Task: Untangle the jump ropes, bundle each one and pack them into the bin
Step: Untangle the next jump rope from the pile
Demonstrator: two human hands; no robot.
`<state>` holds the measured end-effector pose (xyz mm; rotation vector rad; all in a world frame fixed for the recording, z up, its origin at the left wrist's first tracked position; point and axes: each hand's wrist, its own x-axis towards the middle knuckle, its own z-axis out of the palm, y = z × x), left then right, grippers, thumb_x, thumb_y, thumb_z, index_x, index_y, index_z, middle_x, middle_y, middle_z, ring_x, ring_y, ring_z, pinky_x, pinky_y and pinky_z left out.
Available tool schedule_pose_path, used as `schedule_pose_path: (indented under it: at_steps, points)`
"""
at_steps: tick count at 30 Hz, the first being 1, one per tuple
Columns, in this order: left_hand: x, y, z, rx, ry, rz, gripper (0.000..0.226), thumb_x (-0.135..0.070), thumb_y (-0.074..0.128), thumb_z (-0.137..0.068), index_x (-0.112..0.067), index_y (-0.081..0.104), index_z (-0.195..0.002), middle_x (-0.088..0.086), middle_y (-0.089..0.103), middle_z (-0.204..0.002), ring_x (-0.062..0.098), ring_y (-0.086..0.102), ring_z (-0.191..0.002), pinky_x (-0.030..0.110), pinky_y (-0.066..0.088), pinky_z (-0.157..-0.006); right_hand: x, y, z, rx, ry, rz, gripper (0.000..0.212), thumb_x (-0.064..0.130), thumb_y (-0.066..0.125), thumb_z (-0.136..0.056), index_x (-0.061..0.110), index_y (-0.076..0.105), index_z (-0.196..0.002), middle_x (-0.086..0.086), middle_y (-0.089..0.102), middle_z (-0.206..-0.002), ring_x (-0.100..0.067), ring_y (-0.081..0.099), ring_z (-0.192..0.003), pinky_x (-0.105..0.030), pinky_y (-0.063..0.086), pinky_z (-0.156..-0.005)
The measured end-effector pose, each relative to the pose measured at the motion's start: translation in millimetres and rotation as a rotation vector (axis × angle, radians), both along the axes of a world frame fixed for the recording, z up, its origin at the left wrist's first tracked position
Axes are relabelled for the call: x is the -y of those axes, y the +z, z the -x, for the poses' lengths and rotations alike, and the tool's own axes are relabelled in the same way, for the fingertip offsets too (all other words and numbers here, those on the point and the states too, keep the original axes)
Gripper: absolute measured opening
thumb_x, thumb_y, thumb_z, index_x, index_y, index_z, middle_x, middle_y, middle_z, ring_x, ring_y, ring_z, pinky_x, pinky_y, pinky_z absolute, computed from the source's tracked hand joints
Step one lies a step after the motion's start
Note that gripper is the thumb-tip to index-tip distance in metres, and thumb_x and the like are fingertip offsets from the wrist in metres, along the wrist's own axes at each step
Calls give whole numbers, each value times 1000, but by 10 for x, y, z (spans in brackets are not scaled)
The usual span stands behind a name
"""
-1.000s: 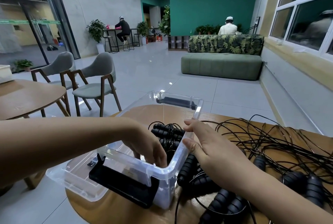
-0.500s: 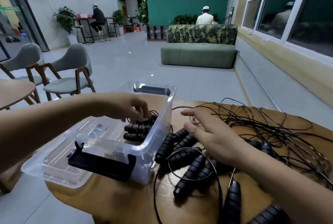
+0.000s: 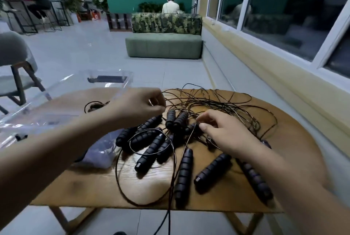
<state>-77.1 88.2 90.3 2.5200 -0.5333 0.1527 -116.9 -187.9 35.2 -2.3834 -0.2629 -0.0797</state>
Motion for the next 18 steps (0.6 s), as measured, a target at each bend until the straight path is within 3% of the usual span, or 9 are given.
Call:
schedule_pose_path:
  at_steps: [2, 5, 9, 12, 15, 18]
  points:
    - [237, -161, 8, -31, -30, -7, 4, -33, 76, -93, -30, 74, -94, -14, 74, -82, 6, 70, -81, 29, 56, -76, 171, -15, 67, 0, -54, 29, 14, 27, 63, -105, 33, 71, -115, 17, 72, -107, -7, 69, -98, -12, 50, -74]
    - [490, -435, -52, -66, -9, 27, 5, -29, 78, -92, -29, 73, -90, -11, 74, -82, 11, 70, -82, 34, 59, -80, 422, -75, 121, -16, -154, 43, 14, 28, 64, -103, 35, 71, -114, 17, 71, -107, -5, 66, -103, -28, 53, -90]
    - [645, -777, -273, -33, 116, 66, 8, -27, 77, -88, -28, 70, -88, -9, 71, -82, 14, 69, -84, 34, 57, -78, 612, -167, 160, -37, -258, 39, 10, 31, 66, -101, 35, 71, -109, 15, 72, -104, -7, 67, -101, -36, 56, -95]
    - [697, -950, -454, 3, 170, -21, 16, -40, 74, -89, -28, 66, -95, -9, 70, -88, 17, 68, -88, 37, 57, -79, 574, -194, 179, -29, -251, 48, 10, 34, 67, -101, 36, 70, -110, 15, 71, -103, -7, 67, -99, -32, 55, -89]
    - [733, -1083, -604, 47, 208, -118, 35, -59, 74, -85, -26, 63, -94, -7, 68, -89, 20, 64, -87, 38, 55, -76, 477, -225, 188, -1, -203, 90, 10, 36, 66, -102, 37, 69, -111, 17, 70, -102, 0, 63, -96, -18, 48, -77]
    - [795, -1195, -663, 95, 267, -244, 52, -69, 74, -78, -23, 56, -92, -3, 60, -91, 24, 59, -90, 38, 44, -69, 388, -249, 181, 2, -169, 82, 11, 37, 66, -102, 35, 71, -112, 18, 70, -102, 2, 63, -97, -22, 52, -83]
